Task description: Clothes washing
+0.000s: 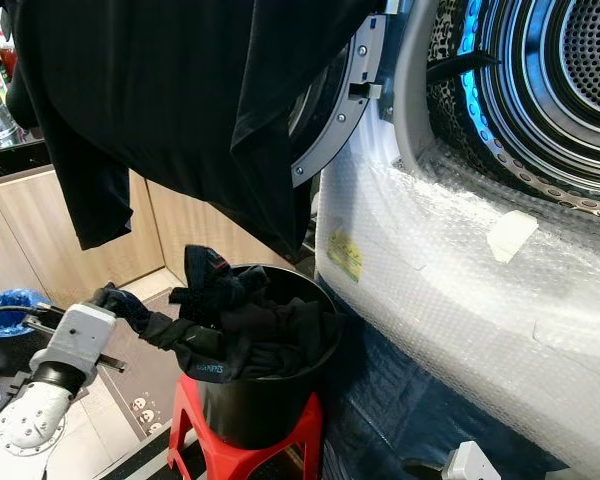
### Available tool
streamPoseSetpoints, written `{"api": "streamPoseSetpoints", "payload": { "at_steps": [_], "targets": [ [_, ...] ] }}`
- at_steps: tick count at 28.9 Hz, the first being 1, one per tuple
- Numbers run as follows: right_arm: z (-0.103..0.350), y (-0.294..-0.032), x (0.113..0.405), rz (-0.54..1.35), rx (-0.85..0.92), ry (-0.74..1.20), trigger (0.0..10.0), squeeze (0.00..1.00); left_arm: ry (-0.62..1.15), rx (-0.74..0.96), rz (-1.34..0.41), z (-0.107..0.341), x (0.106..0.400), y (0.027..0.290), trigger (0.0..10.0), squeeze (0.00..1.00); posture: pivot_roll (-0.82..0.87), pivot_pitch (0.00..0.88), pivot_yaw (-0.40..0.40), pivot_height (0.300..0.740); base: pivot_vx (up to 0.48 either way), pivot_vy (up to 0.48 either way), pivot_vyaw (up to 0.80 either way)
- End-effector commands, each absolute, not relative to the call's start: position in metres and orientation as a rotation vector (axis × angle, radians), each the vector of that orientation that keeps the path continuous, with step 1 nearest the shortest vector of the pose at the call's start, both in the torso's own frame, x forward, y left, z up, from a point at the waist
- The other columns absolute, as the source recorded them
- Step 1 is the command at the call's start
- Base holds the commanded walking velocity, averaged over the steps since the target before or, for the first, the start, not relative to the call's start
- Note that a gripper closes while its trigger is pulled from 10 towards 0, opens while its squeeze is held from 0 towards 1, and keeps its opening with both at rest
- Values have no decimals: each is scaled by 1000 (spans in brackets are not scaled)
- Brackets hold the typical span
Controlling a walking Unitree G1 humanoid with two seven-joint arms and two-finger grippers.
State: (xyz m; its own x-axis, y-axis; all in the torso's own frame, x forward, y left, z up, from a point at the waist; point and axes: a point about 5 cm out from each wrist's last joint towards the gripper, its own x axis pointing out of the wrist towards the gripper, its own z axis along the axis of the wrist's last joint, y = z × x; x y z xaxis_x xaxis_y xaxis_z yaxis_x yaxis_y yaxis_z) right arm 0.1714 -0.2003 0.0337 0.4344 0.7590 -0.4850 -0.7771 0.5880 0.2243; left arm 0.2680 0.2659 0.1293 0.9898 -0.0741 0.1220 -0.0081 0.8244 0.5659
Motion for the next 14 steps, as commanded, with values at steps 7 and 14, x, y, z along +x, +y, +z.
{"api": "streamPoseSetpoints", "payload": {
  "at_steps": [7, 14],
  "targets": [
    [32, -200, 169, 957, -27, 596, 10000, 0, -259, 546, -205, 147, 270, 228, 10000, 0, -76, 12, -70, 740, 0, 0, 0],
    [36, -197, 170, 1032, -45, 607, 10000, 0, -321, 456, -357, 153, 260, 189, 10000, 0, -68, 6, -65, 740, 0, 0, 0]
  ]
}}
